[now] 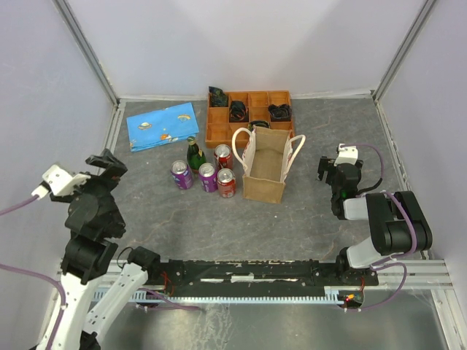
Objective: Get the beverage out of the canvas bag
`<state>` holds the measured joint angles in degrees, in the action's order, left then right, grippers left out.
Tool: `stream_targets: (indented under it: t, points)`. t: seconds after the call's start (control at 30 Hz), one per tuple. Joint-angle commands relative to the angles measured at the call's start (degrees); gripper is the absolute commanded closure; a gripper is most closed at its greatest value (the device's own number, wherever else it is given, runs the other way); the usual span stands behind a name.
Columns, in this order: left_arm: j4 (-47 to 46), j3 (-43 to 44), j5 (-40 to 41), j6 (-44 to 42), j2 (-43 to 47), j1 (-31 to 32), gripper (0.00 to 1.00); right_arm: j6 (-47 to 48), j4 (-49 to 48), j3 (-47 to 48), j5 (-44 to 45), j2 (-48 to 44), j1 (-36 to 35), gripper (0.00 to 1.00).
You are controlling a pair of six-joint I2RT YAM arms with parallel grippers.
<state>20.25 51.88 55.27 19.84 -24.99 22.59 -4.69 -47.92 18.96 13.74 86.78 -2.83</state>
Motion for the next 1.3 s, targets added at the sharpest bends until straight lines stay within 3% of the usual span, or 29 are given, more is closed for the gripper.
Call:
stream_targets:
  t: [0.0,1.27]
  points:
    - [-0.8,-0.4,5.1,-3.1,2.2,-0.2,0.01,-0.2,-1.7,1.6,-0.4,-0.7,0.2,0.01]
    - [-0.5,-2.8,6.4,-0.9,5.9,-0.2,0.01,-0.1,-1.7,1.6,-0.4,-0.6,0.2,0.01]
